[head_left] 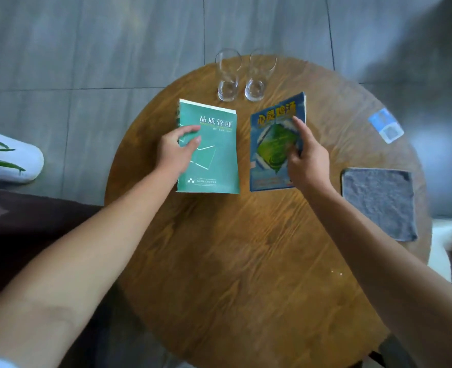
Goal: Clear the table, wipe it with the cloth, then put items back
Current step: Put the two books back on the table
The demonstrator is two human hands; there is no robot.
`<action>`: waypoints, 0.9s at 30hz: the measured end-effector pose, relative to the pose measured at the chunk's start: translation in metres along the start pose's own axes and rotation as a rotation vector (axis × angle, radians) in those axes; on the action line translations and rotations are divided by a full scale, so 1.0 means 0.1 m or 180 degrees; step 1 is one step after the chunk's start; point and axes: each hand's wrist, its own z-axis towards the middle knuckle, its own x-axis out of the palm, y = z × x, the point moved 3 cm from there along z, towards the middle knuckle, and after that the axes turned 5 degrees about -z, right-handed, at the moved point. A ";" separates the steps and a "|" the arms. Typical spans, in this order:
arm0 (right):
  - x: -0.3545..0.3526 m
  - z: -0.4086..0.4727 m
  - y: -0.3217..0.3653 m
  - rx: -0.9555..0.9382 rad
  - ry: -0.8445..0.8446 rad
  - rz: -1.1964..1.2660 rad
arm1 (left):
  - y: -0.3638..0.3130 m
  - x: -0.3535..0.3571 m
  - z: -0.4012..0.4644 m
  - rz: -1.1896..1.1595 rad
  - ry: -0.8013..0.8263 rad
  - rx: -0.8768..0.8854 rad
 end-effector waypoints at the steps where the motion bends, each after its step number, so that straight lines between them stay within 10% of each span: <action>1: 0.04 0.04 0.00 0.0015 0.0000 0.0011 | 0.01 0.02 0.06 -0.0017 0.0010 -0.0015; 27: 0.44 0.22 -0.40 -0.0155 0.0203 -0.1631 | 0.19 0.08 0.22 0.2955 -0.0093 0.0736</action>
